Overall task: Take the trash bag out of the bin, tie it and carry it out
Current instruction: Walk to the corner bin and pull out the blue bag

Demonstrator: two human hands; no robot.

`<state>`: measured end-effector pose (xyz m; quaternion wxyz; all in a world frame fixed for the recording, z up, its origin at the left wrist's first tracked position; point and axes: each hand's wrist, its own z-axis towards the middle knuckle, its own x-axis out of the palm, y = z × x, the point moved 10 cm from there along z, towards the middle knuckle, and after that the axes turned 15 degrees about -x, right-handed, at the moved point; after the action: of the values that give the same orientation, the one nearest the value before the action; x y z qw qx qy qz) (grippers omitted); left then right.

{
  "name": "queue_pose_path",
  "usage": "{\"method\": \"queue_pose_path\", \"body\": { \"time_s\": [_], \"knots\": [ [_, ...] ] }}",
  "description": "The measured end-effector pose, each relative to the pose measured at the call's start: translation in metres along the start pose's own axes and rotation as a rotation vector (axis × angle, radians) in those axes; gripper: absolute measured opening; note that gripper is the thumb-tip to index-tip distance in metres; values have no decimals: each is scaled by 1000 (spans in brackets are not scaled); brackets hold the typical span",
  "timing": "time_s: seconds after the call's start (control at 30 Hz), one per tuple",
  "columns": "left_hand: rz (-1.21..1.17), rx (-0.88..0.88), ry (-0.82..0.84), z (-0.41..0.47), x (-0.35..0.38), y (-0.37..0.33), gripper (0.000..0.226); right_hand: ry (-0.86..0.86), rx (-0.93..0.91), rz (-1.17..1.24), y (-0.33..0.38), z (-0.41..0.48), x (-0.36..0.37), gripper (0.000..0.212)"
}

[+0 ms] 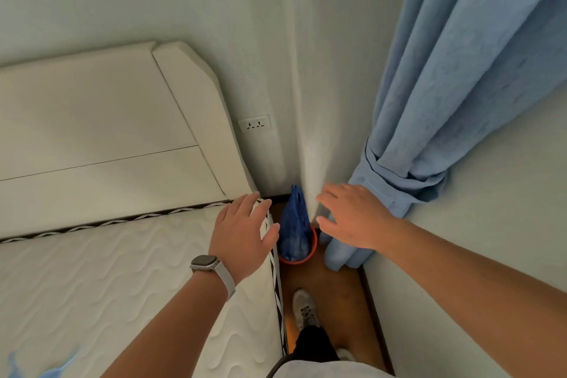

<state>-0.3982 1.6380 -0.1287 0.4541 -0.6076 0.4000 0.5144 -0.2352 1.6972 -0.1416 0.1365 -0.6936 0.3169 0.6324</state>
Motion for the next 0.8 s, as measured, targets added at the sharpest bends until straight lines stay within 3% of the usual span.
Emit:
{"method": "queue_pose_path", "body": {
  "time_s": [0.37,0.8],
  "knots": [
    [-56,14,166,116,107,27,55,108,3,23,-47,104,52,58],
    [-207,-173,276,200,203,37,51,145,20,210,-106,160,133,52]
  ]
}}
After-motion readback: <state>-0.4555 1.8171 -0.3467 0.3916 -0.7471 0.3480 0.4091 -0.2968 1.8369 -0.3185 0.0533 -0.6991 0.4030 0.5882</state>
